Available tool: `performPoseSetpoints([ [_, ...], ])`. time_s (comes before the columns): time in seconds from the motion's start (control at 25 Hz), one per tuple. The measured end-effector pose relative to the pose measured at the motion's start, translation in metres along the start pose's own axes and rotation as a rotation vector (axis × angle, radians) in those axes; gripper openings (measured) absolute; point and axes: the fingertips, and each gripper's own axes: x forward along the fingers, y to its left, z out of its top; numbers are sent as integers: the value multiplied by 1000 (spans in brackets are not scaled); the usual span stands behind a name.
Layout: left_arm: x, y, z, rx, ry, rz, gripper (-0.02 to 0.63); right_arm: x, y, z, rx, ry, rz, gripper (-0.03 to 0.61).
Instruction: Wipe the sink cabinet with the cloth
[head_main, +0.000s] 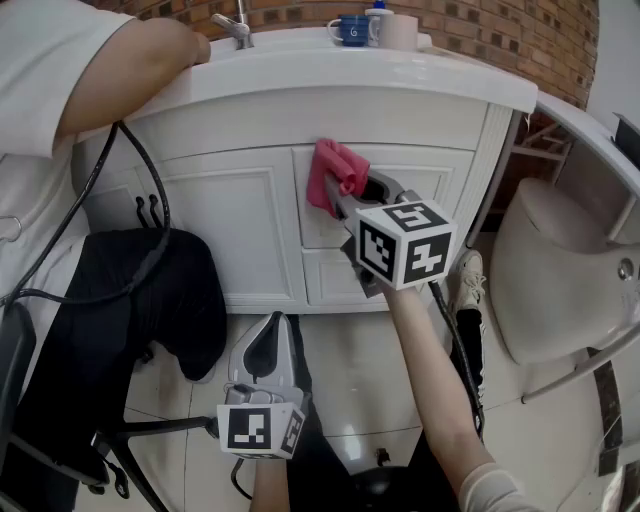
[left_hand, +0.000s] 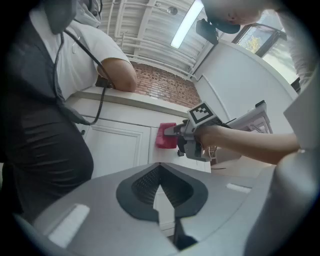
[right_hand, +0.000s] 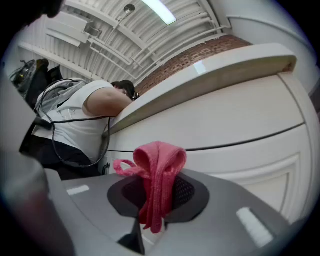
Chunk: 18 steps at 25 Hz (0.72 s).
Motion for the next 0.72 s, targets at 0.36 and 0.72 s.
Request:
performPoseSetpoints([
  [0.36,56,-86,-16,26,-5,-108,15,-109,-167,10,-9,-11,-242,67],
  [0.72,63,-97,-10,41,-50,-86,15,-132,-118,1,27,-50,-150,65],
])
